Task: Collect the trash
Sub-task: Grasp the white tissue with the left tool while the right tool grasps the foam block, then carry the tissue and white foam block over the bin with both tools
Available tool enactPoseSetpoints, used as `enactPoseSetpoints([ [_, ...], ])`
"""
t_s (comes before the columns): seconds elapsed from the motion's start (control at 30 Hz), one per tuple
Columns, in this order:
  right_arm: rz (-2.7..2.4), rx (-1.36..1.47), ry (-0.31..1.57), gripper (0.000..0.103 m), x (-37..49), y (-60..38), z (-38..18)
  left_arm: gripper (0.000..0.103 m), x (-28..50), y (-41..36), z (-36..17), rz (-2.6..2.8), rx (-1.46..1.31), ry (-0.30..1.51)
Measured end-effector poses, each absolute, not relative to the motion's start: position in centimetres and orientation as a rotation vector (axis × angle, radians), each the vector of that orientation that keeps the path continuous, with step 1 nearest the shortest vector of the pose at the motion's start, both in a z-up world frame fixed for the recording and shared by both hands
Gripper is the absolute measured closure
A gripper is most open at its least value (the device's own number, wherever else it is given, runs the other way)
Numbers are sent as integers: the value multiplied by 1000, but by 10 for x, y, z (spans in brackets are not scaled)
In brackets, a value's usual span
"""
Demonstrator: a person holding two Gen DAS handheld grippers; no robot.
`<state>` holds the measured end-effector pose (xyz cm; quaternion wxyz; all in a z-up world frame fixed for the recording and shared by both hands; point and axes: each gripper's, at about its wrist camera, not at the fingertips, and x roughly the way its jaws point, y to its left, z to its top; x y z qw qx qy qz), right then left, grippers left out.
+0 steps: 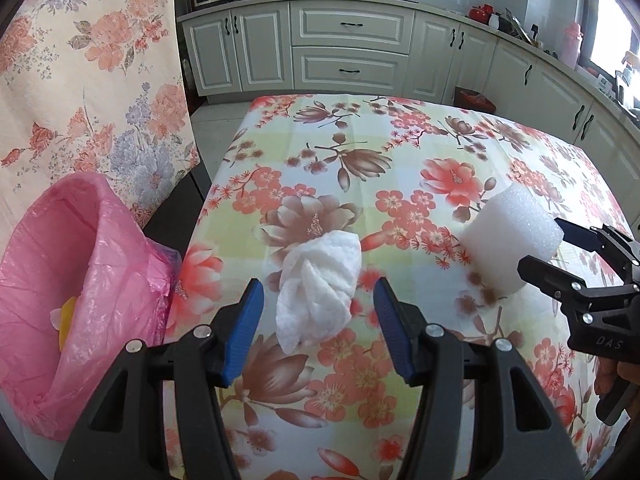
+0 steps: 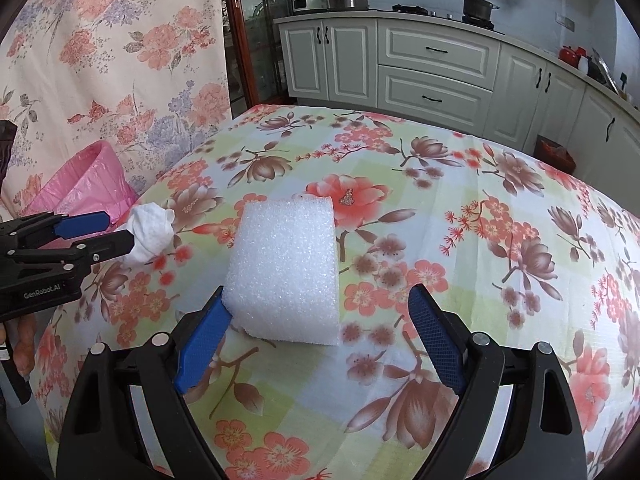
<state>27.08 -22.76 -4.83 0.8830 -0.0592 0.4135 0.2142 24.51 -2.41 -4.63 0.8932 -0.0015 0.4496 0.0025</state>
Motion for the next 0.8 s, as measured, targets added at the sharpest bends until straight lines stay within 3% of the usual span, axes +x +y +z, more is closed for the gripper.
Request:
enactPoseSetpoints([
  [0.07, 452, -123, 866, 31, 273, -227, -49, 48, 249, -24, -52, 4, -5, 947],
  [0.2, 471, -121, 877, 52, 275, -225, -51, 72, 253, -26, -60, -8, -7, 967],
  [0.4, 463, -115, 870, 53, 274, -227, -50, 83, 250, -27, -57, -22, -16, 956],
  [0.8, 460, -98, 815, 53, 255, -228, -27, 85, 222, -28, -26, -34, -35, 895],
])
